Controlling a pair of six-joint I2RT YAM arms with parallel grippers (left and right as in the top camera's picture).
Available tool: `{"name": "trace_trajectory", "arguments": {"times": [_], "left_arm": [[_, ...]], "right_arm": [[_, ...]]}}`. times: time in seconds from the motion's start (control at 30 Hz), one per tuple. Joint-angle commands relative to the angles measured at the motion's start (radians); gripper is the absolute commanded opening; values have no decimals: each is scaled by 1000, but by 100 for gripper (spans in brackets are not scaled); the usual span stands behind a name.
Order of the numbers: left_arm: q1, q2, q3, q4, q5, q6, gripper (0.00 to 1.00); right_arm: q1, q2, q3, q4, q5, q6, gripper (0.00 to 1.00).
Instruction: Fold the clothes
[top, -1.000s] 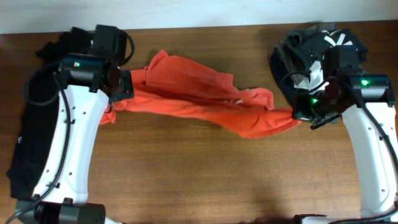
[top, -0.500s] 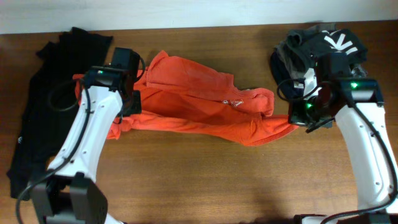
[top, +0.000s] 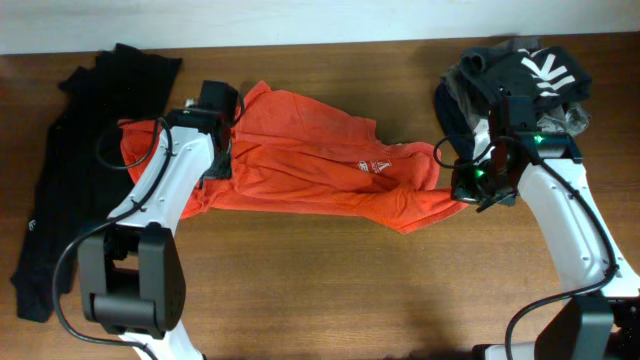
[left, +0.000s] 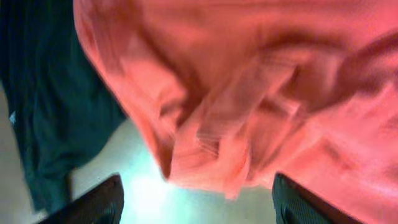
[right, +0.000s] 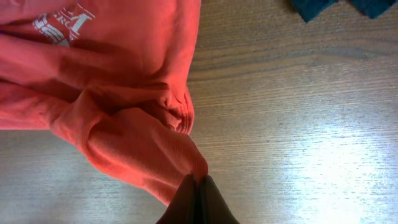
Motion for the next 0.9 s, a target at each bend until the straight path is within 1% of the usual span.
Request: {"name": "trace_trajectory", "arguments": {"times": [0.0,0.1,0.2,0.33,0.47,0.5,0.57,0.67,0.87], "left_arm": [[2,0,54,-105,40,7,76],[2,0,54,-139,138,23,73],[2,8,54,-105,213,90,66],[2,36,54,-46,218,166,65],[2,97,54,-33,218,244,64],[2,131,54,-30,218,287,63],[2,158,54,-26,218,324,60],[2,182,54,-7,215,351,51],[2,191,55,69,213,350,50]], "right_arm": [[-8,0,-4,6,15,0,4],[-8,0,-4,6,14,0,4],[-8,0,-4,8,10,0,4],[-8,0,-4,7,11,0,4],[-8,0,-4,7,11,0,4],[-8,0,-4,8,11,0,4],[-8,0,-4,11,11,0,4],[-8,0,-4,11,11,0,4],[-8,0,-4,11,11,0,4]]}}
